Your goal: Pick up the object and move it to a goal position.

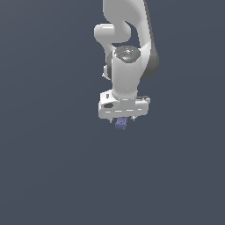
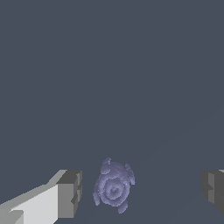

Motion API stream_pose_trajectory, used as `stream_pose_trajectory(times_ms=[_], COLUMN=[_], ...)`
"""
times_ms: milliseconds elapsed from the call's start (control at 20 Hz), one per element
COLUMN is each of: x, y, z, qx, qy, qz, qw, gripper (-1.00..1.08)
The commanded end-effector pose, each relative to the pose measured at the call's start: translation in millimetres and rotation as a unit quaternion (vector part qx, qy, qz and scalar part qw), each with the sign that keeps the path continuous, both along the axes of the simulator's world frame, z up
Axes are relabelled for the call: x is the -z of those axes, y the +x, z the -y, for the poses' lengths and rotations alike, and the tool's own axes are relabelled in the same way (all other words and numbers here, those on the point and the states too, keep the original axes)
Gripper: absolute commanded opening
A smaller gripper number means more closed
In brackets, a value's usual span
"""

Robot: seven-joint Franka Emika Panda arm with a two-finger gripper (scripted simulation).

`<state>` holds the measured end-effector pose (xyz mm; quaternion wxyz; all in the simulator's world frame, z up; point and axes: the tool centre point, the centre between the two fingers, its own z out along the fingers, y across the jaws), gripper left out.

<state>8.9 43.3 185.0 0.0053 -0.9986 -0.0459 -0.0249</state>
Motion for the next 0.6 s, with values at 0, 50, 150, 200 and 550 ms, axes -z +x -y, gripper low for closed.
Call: stream_pose_trajectory(times_ms=[0,50,150,200,550], x=[0.0,0.1,0.7,1.3,5.0], y=[0.0,0.1,0.7,1.2,3.9], z=[0.0,0.4,3.6,6.4,23.1], qx=[0.0,0.001,0.006,0.01,0.038], qy=[0.0,0.0,0.002,0.003,0.01], qz=[0.0,0.0,0.0,0.0,0.0], qw=[1.0,1.0,1.0,0.9999,0.9992], gripper=[1.0,1.0,1.0,1.0,1.0])
